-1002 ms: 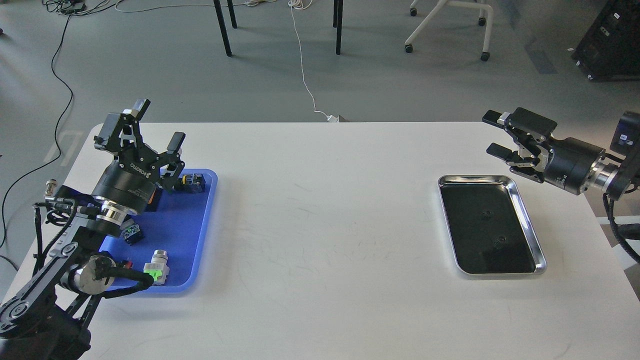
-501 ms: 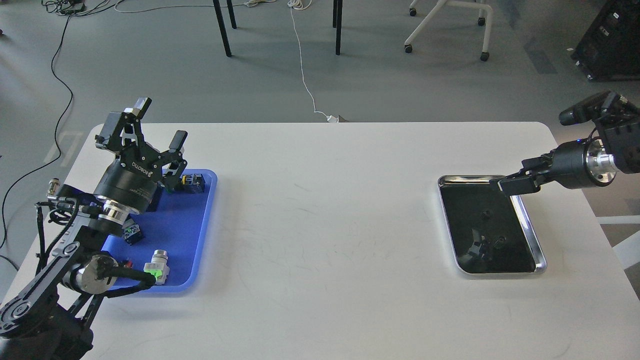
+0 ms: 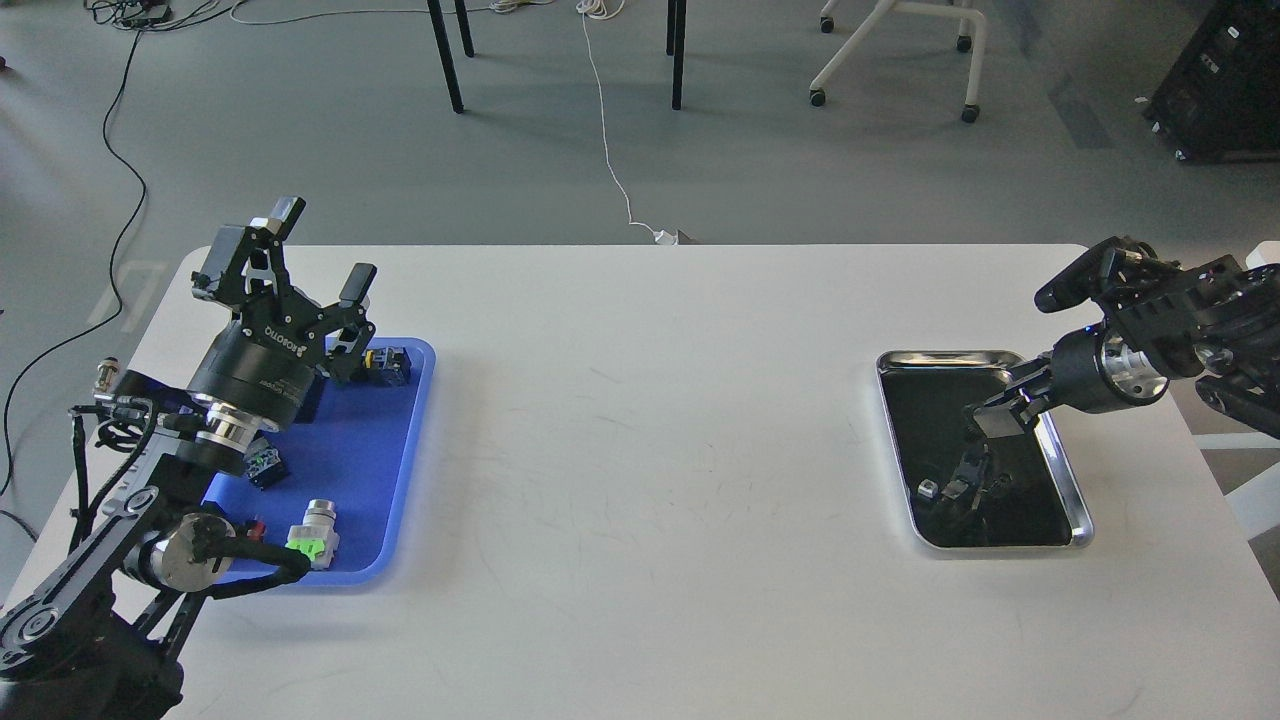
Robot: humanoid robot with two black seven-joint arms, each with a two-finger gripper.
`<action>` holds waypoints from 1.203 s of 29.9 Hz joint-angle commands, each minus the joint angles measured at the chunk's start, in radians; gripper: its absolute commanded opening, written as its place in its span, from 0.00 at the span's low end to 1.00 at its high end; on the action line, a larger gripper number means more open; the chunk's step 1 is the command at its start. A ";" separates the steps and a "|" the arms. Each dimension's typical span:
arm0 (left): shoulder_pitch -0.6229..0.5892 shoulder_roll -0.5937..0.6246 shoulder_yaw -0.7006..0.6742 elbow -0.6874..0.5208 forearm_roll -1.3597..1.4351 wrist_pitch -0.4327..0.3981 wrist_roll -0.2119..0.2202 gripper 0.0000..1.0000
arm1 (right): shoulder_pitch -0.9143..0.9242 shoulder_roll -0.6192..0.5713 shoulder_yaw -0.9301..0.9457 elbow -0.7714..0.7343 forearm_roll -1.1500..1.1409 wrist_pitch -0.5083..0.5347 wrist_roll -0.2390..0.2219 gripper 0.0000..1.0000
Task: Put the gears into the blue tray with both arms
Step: 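Lower the right gripper and grasp a small black part in the metal tray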
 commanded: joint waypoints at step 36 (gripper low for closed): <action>0.008 0.008 -0.002 -0.008 -0.001 -0.004 -0.002 0.99 | -0.068 0.078 -0.005 -0.082 0.023 -0.015 0.000 0.52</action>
